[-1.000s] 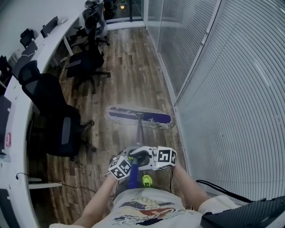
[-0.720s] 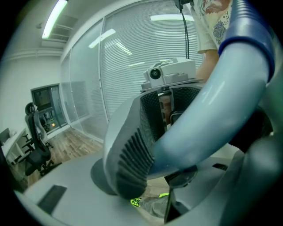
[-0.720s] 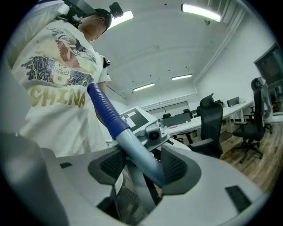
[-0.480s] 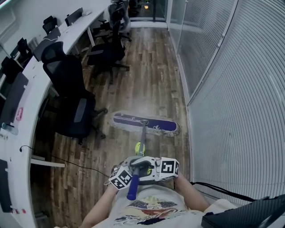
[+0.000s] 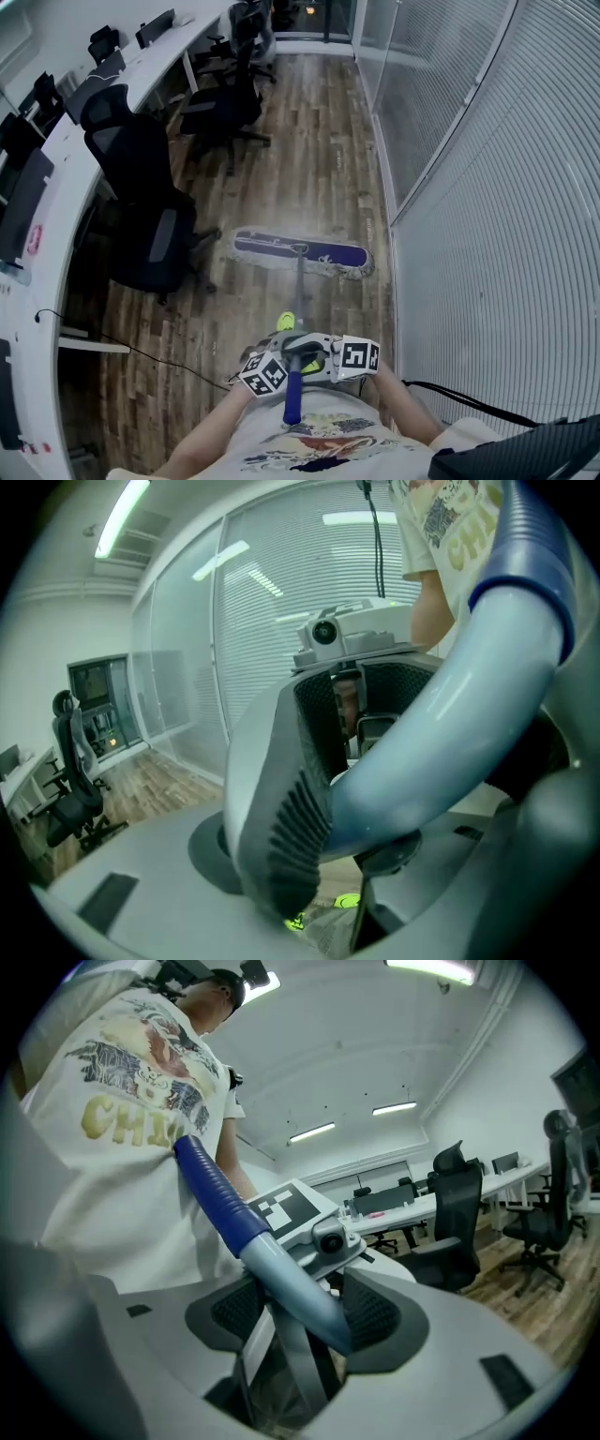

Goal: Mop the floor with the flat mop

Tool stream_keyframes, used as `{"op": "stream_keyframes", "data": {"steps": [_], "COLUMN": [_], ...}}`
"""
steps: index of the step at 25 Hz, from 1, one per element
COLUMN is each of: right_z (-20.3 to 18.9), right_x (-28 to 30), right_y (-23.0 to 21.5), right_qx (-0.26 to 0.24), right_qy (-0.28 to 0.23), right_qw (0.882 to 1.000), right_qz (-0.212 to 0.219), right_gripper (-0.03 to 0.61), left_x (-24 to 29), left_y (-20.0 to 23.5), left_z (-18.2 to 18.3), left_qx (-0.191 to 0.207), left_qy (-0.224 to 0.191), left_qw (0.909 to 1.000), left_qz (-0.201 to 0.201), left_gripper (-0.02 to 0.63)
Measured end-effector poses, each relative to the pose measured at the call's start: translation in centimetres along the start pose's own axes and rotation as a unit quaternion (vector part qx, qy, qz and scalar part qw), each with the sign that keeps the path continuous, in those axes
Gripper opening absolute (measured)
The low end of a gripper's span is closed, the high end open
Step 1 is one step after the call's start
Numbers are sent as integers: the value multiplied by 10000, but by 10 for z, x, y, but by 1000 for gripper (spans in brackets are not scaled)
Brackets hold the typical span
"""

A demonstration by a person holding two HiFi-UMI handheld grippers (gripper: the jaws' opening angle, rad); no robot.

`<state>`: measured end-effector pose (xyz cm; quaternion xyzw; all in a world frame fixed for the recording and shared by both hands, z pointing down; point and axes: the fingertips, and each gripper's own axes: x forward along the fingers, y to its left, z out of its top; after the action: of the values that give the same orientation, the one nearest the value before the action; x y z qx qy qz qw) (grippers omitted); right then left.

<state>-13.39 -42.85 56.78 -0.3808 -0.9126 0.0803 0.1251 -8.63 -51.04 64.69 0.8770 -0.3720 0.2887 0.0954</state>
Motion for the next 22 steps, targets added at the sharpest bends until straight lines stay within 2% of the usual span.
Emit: {"op": "stream_keyframes", "data": {"steps": [4, 8, 14, 22], "right_z": [-4, 15, 53, 125], "right_x": [-16, -29, -47, -81], "right_y": [-50, -122, -271, -501], "right_qx": [-51, -40, 12, 125], "right_qy": [153, 99, 49, -26], "right_qw": [9998, 9999, 9999, 9993], "right_qz": [-83, -57, -106, -350], "right_gripper": [250, 252, 252, 251], "left_x": [20, 30, 45, 62], "left_y": [48, 123, 276, 511], "left_z": [1, 9, 15, 36], "left_qx": [124, 74, 41, 57], "left_qy": [0, -152, -250, -303], "left_qw": [9999, 9999, 9997, 9993], "left_qz": [-4, 33, 14, -229], "left_gripper": [189, 189, 189, 189]}}
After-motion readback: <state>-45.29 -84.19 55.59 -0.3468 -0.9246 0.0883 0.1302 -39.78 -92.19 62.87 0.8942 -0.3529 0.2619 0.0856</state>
